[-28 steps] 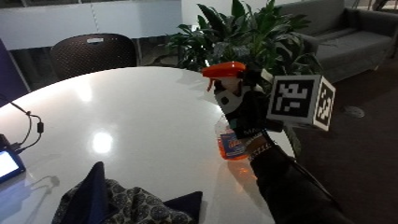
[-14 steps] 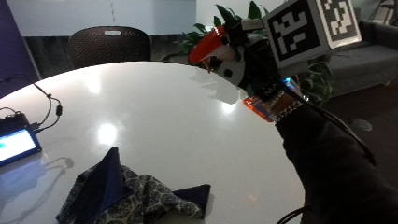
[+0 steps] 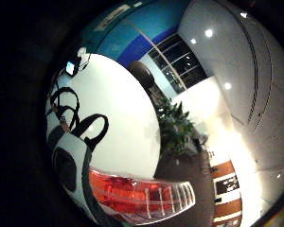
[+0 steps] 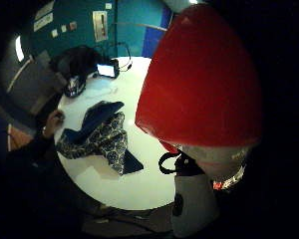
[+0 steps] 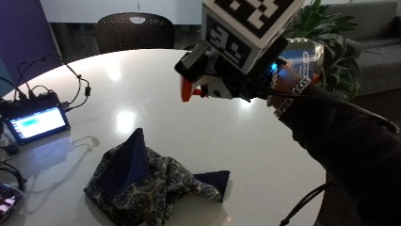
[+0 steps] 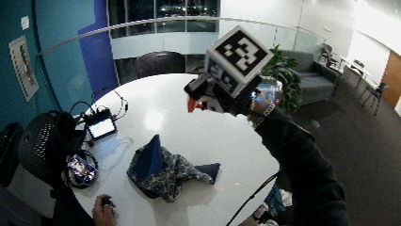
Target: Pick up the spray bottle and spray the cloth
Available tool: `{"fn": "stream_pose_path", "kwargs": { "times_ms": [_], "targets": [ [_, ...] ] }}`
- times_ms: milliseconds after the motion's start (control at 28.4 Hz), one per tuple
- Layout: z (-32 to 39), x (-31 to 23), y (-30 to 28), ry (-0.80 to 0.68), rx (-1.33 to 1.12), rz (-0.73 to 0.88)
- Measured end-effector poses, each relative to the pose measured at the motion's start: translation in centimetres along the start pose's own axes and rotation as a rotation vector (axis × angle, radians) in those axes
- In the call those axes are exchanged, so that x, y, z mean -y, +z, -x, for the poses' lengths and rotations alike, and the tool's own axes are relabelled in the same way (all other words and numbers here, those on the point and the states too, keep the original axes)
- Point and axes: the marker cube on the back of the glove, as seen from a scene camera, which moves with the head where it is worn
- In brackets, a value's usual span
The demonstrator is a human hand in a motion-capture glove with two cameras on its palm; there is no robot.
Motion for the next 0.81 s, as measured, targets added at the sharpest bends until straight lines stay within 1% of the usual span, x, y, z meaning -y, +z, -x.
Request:
{"fn": "stream_pose_path", "kwargs": {
  "times_ms": [176,317,493,670,811],
  "targets": [
    [2.2,-0.2,0.9,-0.101,-0.11,0.063],
    [6.2,-1.1,3.2,-0.199,-0.095,0.147],
    [9.6,-1.5,5.5,-0.273,-0.05,0.173],
    [10.5,-1.7,6.3,-0.292,-0.028,0.188],
    [9.5,-0.8,5.0,-0.244,0.008,0.149]
  ]
}}
